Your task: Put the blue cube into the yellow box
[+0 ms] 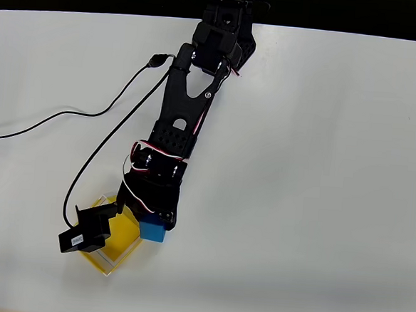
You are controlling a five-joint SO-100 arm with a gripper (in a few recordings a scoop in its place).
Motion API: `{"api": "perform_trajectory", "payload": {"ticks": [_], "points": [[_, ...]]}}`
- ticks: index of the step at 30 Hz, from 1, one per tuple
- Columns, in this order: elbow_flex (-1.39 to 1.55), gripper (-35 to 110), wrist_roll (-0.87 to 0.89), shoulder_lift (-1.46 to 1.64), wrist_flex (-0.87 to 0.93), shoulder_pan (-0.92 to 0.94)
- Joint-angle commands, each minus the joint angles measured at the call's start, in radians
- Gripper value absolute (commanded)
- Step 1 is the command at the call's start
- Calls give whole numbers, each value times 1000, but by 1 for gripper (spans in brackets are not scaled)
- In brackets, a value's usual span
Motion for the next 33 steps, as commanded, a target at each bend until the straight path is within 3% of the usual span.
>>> {"api": "perform_trajectory", "payload": {"ticks": [1,26,33], "points": [[-225,17,-26,-2,-48,74],[-499,18,-20,-425,-256,195],[-499,30,-18,-463,-284,199]]}}
